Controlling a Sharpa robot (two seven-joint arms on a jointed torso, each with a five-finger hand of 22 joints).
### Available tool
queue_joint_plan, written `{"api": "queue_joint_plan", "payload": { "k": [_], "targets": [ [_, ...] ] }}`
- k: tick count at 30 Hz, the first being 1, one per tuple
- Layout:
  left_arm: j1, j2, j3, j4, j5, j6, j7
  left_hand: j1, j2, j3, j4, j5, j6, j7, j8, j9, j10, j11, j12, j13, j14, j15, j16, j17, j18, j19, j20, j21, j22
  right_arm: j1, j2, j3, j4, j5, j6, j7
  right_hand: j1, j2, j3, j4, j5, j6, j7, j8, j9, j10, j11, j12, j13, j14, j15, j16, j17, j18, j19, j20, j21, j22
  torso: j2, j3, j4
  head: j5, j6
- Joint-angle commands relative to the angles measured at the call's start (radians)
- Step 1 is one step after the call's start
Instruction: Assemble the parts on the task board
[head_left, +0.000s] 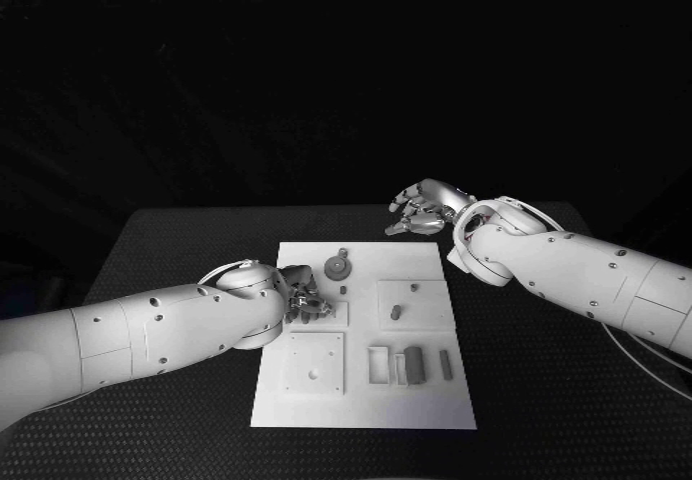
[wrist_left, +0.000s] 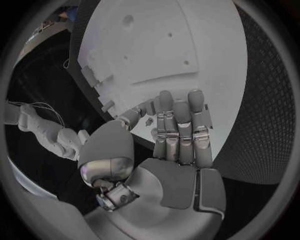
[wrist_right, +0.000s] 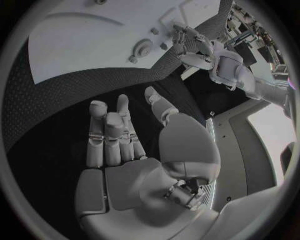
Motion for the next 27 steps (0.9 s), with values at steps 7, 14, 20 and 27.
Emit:
{"api": "queue_joint_plan", "payload": {
  "k": [7,14,20,27],
  "targets": [
    [0.000,0.000,0.000,0.002,0.007,-0.016,0.014,-0.017,-0.048,0.004,0.079,-0.133,-0.004,-0.005,0.009,-0.004,-0.006,-0.006,0.014,-0.007,-0.009,-0.002,0.021,-0.027,0.013,0.002,-0.009,-0.014,0.009,-0.001,0.000,0.000,0.000,-0.001,0.010,0.004,-0.001,0.003,-0.004,-0.001,0.002,-0.002,0.008,0.002,-0.002,0.000,0.006,-0.005,0.001,-0.008,0.001,-0.006,0.001,0.044,0.001,-0.009,-0.005,0.013,0.000,0.0005,0.0001,-0.001,0.001],
    [0.000,-0.008,0.001,0.004,0.011,-0.031,0.018,-0.020,-0.060,0.005,0.113,-0.161,-0.004,-0.006,0.012,-0.004,-0.006,-0.007,0.017,-0.008,-0.010,-0.003,0.028,-0.035,0.013,0.004,-0.010,-0.017,0.012,-0.002,-0.001,0.000,-0.001,-0.001,0.010,0.005,-0.001,0.003,-0.004,-0.001,0.002,-0.003,0.008,0.002,-0.002,0.000,0.006,-0.006,0.002,-0.008,0.001,-0.006,0.001,0.044,0.001,-0.009,-0.005,0.013,0.000,0.0003,-0.0002,-0.002,0.001],
    [0.000,-0.021,0.001,0.013,0.031,-0.039,0.021,-0.017,-0.085,0.001,0.146,-0.195,-0.005,-0.006,0.013,-0.004,-0.007,-0.007,0.019,-0.010,-0.012,-0.003,0.034,-0.044,0.013,0.005,-0.011,-0.021,0.016,-0.003,-0.002,0.000,-0.003,-0.001,0.010,0.005,-0.001,0.003,-0.004,-0.001,0.002,-0.003,0.008,0.002,-0.002,0.000,0.006,-0.006,0.002,-0.008,0.002,-0.006,0.001,0.044,0.001,-0.009,-0.006,0.013,0.000,0.0003,-0.0008,-0.003,0.003],
    [0.006,-0.049,0.011,0.030,0.179,0.003,0.049,-0.013,-0.093,-0.002,0.164,-0.199,-0.012,-0.003,0.012,-0.004,-0.012,-0.005,0.017,-0.011,-0.017,-0.002,0.035,-0.049,0.013,0.002,-0.010,-0.025,0.017,-0.004,-0.002,0.000,-0.008,0.002,0.008,0.005,-0.001,0.003,-0.004,0.000,0.002,-0.003,0.008,0.002,-0.002,0.000,0.006,-0.006,0.002,-0.008,0.002,-0.006,0.001,0.044,0.001,-0.009,-0.006,0.013,-0.001,0.0015,0.0000,-0.002,0.009]
  ]
}}
